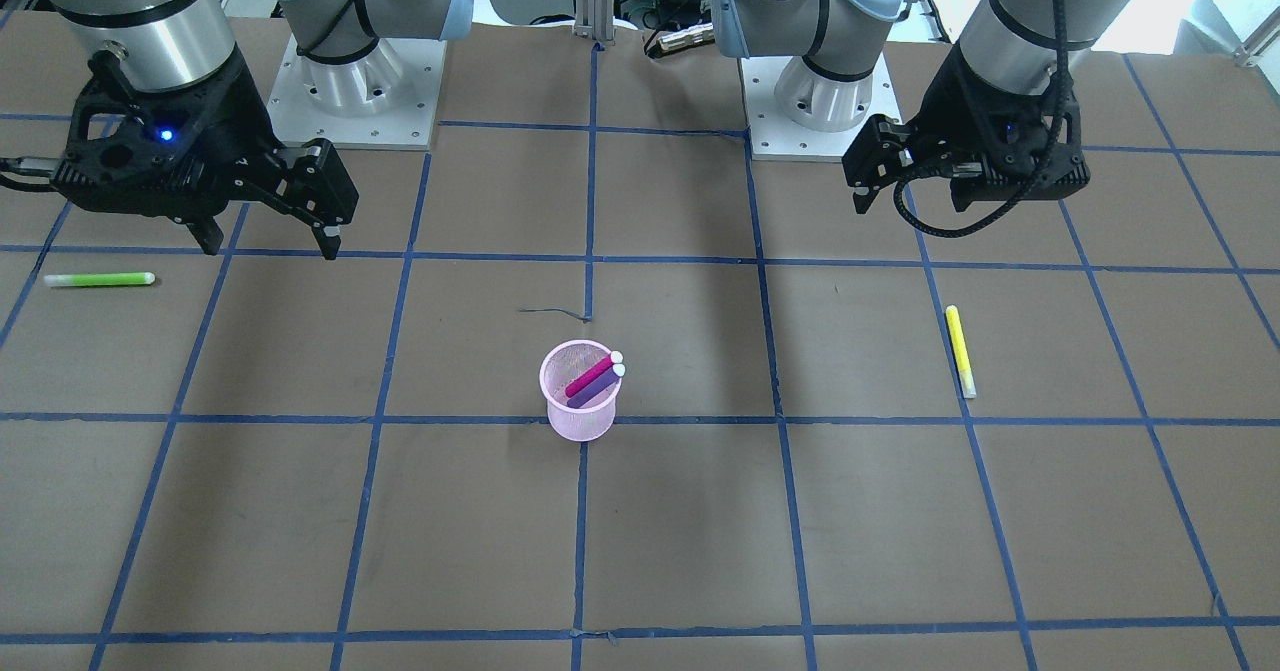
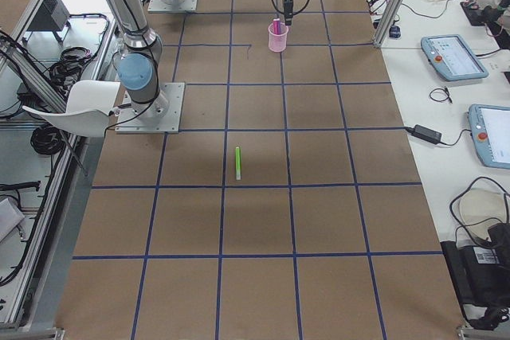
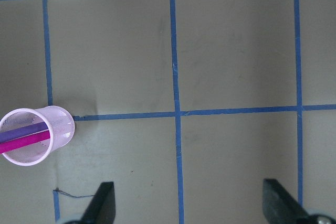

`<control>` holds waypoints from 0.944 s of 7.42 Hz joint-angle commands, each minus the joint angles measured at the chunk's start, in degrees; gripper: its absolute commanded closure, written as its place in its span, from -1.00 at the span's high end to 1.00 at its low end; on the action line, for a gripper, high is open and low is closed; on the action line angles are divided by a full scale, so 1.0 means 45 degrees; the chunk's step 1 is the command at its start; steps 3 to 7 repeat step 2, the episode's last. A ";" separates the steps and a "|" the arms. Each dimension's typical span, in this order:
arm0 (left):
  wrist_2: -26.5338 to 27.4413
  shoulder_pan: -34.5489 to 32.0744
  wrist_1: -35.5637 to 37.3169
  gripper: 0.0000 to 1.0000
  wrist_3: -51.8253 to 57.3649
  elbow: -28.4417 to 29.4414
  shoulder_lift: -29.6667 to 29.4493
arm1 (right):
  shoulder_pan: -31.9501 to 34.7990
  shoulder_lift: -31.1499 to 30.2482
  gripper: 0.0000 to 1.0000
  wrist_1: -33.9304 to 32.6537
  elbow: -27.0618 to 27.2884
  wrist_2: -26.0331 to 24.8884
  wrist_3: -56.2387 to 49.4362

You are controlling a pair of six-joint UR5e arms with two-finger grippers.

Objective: Insert purple and pink pens into pink cup

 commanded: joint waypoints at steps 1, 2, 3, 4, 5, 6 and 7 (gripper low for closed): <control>0.0026 0.0052 -0.0003 1.00 0.0002 0.0004 0.0014 | -0.0070 -0.0104 1.00 0.0223 -0.0122 -0.0020 0.0034; 0.0046 0.0072 -0.0003 1.00 0.0002 0.0004 0.0014 | 0.0026 -0.0181 1.00 0.0148 -0.0025 -0.0174 0.0150; 0.0046 0.0072 -0.0003 1.00 0.0002 0.0004 0.0014 | 0.0026 -0.0181 1.00 0.0148 -0.0025 -0.0174 0.0150; 0.0046 0.0072 -0.0003 1.00 0.0002 0.0004 0.0014 | 0.0026 -0.0181 1.00 0.0148 -0.0025 -0.0174 0.0150; 0.0046 0.0072 -0.0003 1.00 0.0002 0.0004 0.0014 | 0.0026 -0.0181 1.00 0.0148 -0.0025 -0.0174 0.0150; 0.0046 0.0072 -0.0003 1.00 0.0002 0.0004 0.0014 | 0.0026 -0.0181 1.00 0.0148 -0.0025 -0.0174 0.0150; 0.0046 0.0072 -0.0003 1.00 0.0002 0.0004 0.0014 | 0.0026 -0.0181 1.00 0.0148 -0.0025 -0.0174 0.0150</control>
